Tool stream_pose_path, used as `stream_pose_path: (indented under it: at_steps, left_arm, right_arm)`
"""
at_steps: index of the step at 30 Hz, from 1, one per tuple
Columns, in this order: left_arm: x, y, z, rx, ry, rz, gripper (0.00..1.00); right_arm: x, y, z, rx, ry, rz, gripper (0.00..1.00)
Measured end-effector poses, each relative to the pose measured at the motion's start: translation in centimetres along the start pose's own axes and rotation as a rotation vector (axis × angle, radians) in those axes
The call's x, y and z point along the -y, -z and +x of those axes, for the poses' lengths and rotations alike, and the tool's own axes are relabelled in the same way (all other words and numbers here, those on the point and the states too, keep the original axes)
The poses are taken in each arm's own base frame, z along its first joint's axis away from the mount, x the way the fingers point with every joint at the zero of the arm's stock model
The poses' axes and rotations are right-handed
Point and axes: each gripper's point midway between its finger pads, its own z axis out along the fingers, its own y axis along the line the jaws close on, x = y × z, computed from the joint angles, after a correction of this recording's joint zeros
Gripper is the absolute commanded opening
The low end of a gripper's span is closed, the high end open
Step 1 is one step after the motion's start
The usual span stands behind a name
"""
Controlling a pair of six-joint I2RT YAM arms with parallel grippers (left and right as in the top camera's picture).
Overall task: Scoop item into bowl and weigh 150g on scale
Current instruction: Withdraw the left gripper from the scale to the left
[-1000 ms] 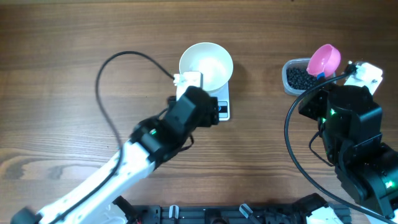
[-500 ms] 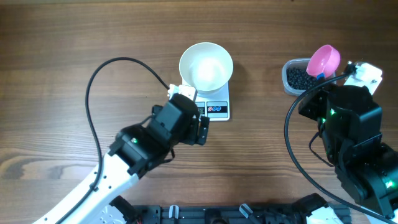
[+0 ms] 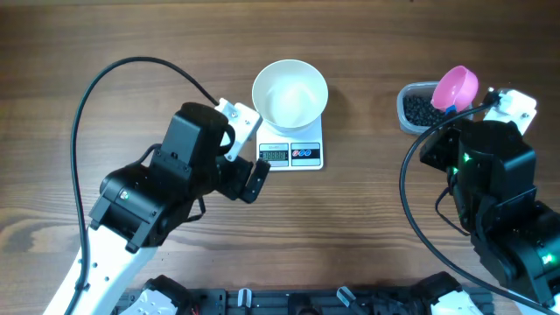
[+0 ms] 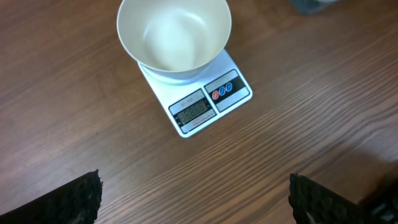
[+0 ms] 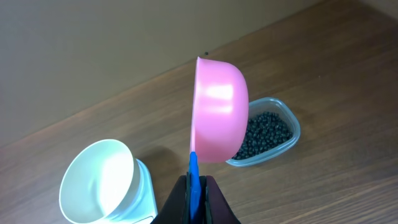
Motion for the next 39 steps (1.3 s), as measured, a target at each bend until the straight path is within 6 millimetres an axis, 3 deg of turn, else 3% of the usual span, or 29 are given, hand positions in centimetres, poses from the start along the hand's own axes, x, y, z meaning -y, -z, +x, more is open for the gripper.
stream_pose_path:
  at_steps: [9, 30, 34, 39]
  left_arm:
    - [-1.2, 0.1, 0.9, -0.039, -0.029, -0.07, 1.0]
    - [-1.4, 0.1, 0.9, -0.04, -0.044, -0.08, 1.0]
    - [-1.3, 0.1, 1.1, -0.047, -0.08, -0.034, 1.0]
    - [-2.6, 0.3, 1.8, -0.058, -0.058, 0.023, 1.0]
  right_arm:
    - [0.6, -0.1, 1.0, -0.039, 0.024, 0.026, 0.04]
    - [0.6, -0.1, 1.1, -0.044, 0.027, 0.028, 0.04]
    - [0.7, -0.1, 1.1, -0.046, 0.028, 0.029, 0.04]
    - [0.7, -0.1, 1.1, -0.046, 0.028, 0.029, 0.04]
